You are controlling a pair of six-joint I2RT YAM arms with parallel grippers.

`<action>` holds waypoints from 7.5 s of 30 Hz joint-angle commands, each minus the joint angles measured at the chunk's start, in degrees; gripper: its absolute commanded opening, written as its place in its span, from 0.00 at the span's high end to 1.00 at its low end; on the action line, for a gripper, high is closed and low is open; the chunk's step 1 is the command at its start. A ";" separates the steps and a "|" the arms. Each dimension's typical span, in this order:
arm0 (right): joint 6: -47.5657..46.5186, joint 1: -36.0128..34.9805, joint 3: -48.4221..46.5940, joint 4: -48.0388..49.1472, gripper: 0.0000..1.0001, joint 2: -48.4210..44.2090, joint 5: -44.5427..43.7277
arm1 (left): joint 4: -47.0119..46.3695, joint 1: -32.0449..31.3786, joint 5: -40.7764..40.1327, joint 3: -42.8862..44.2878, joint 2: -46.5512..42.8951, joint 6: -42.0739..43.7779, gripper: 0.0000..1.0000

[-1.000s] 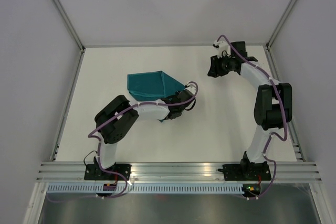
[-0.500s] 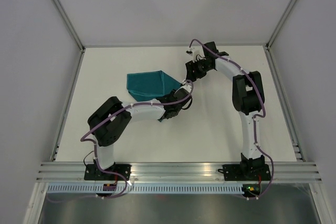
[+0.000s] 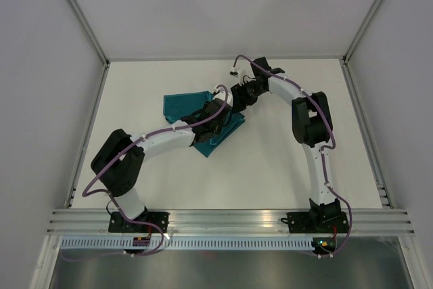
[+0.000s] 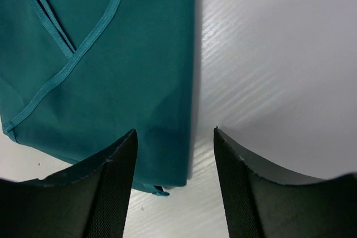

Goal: Fold the napkin, place the utensils inside, and roll it up
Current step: Roll the napkin with the utensil

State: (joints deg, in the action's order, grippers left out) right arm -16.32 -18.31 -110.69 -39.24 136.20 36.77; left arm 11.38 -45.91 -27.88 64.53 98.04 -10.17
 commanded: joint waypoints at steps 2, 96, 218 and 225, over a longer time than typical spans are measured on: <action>0.32 -1.47 -1.19 -0.66 0.43 2.67 -1.70 | 1.19 0.38 1.60 -1.42 -3.20 -3.10 0.50; 4.45 14.35 36.51 13.05 0.53 -33.89 -10.67 | -11.73 -11.57 0.89 -5.74 11.30 27.40 0.94; -42.22 -34.25 81.26 62.19 1.00 -46.20 -27.11 | 15.70 9.87 60.75 11.94 9.37 20.28 0.54; -40.29 -34.25 78.35 54.38 1.00 -47.08 -25.35 | 10.34 11.98 57.24 9.04 4.36 15.81 0.45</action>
State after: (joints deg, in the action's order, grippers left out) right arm -58.83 -52.03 -30.09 20.80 90.45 8.36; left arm 26.50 -34.96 31.09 74.74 106.39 9.58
